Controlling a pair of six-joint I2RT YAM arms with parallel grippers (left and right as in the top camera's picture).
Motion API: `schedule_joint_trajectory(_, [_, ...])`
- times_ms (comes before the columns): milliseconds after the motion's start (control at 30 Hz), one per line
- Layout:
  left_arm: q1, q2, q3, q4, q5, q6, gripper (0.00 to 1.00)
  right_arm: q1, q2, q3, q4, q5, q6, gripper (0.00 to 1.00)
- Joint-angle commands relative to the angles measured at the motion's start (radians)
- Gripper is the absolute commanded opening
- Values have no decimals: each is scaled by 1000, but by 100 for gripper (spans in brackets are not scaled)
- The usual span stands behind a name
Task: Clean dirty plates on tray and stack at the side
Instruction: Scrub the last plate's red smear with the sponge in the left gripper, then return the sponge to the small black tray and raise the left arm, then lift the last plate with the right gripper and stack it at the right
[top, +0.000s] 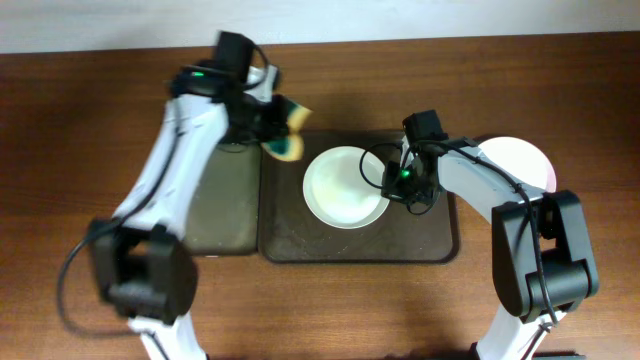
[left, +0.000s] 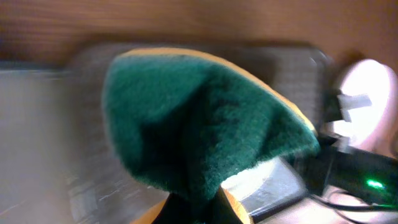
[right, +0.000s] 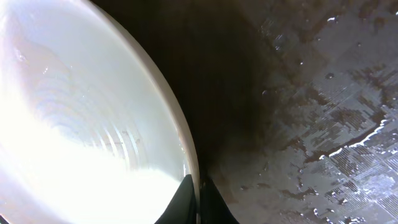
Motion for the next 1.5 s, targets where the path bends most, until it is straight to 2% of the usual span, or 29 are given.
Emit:
schedule_joint_trajectory(0, [20, -87, 14, -116, -487, -2, 0, 19, 8, -4, 2, -27, -7, 23])
schedule_joint_trajectory(67, [28, -76, -14, -190, -547, -2, 0, 19, 8, -4, 2, -27, -11, 40])
schedule_joint_trajectory(133, [28, -68, -72, -166, -548, -2, 0, 19, 8, -4, 0, -27, -11, 41])
schedule_joint_trajectory(333, [35, -65, -440, 174, -547, -57, 0, 19, 8, -4, -5, -4, -11, 43])
schedule_joint_trajectory(467, [42, -65, -623, 414, -555, -54, 0, 19, 8, -4, -4, -4, -11, 52])
schedule_joint_trajectory(533, [61, -65, -657, 479, -552, -54, 0, 19, 8, -4, -5, -5, -11, 55])
schedule_joint_trajectory(567, [81, -65, -659, 485, -550, -54, 40, 19, 8, -4, -5, -5, -11, 69])
schedule_joint_trajectory(600, [92, -66, -658, 483, -545, -54, 62, 19, 8, -4, -5, -5, -11, 80])
schedule_joint_trajectory(633, [103, -68, -652, 475, -528, -51, 69, 19, 8, -4, -5, -4, -11, 87])
schedule_joint_trajectory(700, [125, -82, -616, 441, -464, -23, 74, 19, 8, -4, -4, -4, -11, 95])
schedule_joint_trajectory(800, [192, -175, -462, 317, -392, -23, 78, 19, 8, -4, -11, -28, -10, 95])
schedule_joint_trajectory(833, [211, -222, -408, 292, -391, -23, 79, 19, 8, -4, -20, -26, -16, 95])
schedule_joint_trajectory(867, [228, -284, -355, 275, -388, -23, 81, 19, 8, -4, -20, -14, -37, 87])
schedule_joint_trajectory(933, [244, -381, -316, 273, -389, -23, 100, 19, 8, -4, -31, 42, -37, 64])
schedule_joint_trajectory(1067, [243, -493, -315, 272, -389, -24, 99, 19, 8, -4, -23, 48, -37, 19])
schedule_joint_trajectory(1133, [243, -502, -315, 272, -389, -23, 99, 20, 8, -4, -13, 48, -37, 5])
schedule_joint_trajectory(1267, [243, -502, -316, 272, -389, -24, 99, 26, 1, 15, 4, 48, -113, 4])
schedule_joint_trajectory(1400, [243, -502, -316, 272, -389, -23, 99, 28, -22, 172, -153, 74, -142, 4])
schedule_joint_trajectory(1467, [243, -502, -316, 272, -389, -24, 99, 39, -23, 218, -173, 87, -142, 4])
